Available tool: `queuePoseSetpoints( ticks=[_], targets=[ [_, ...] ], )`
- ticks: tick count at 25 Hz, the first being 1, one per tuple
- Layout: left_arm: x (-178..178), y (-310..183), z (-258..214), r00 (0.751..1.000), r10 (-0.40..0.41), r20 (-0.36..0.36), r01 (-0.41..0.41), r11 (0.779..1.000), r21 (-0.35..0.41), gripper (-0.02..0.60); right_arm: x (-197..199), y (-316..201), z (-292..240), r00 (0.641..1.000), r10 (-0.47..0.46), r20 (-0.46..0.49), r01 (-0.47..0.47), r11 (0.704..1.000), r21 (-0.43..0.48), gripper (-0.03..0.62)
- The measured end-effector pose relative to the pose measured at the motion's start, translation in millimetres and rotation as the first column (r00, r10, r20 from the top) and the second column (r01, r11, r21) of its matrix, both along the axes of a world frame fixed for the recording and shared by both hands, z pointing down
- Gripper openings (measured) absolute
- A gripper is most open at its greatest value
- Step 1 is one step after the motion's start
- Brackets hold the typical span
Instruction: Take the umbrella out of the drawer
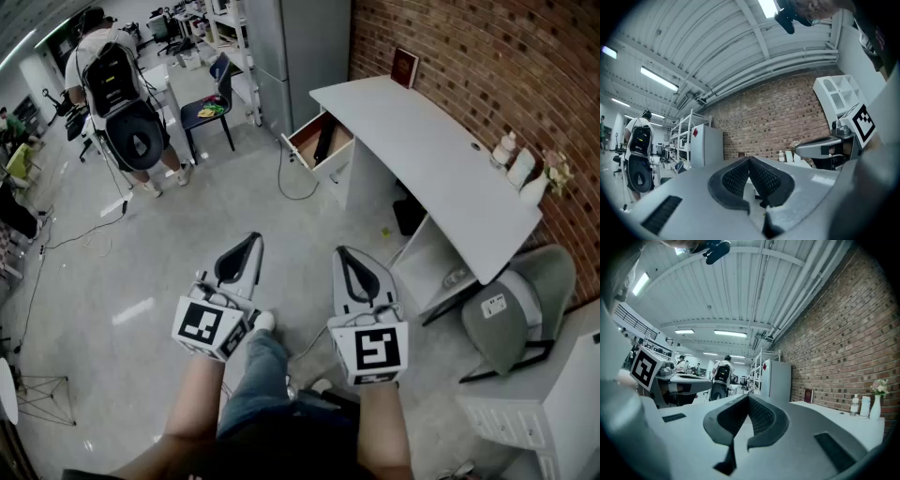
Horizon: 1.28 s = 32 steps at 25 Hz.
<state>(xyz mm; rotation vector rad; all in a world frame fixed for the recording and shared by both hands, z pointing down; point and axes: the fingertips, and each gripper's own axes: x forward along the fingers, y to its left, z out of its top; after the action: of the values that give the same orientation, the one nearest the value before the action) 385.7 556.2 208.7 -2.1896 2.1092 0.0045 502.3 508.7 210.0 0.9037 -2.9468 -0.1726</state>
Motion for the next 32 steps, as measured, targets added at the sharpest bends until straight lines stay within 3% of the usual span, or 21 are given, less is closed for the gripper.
queuePoseSetpoints(
  ticks=[9, 13, 25, 32],
  targets=[
    [-60, -70, 17, 0.998, 0.065, -0.025, -0.065, 0.998, -0.014, -0.004, -59, -59, 19, 0.999, 0.045, -0.022, -0.045, 0.999, -0.028, -0.008],
    [-97, -118, 24, 0.995, 0.087, -0.052, -0.09, 0.994, -0.066, -0.004, -95, -103, 23, 0.997, 0.074, -0.005, -0.074, 0.995, -0.067, -0.008],
    [-231, -236, 21, 0.982, 0.166, -0.089, -0.168, 0.986, -0.015, -0.004, -235, -202, 30, 0.991, 0.119, -0.062, -0.121, 0.992, -0.036, -0.008],
    [-261, -267, 34, 0.98, 0.187, -0.075, -0.189, 0.982, -0.025, -0.004, -263, -232, 43, 0.984, 0.155, -0.085, -0.159, 0.986, -0.053, -0.008]
  ],
)
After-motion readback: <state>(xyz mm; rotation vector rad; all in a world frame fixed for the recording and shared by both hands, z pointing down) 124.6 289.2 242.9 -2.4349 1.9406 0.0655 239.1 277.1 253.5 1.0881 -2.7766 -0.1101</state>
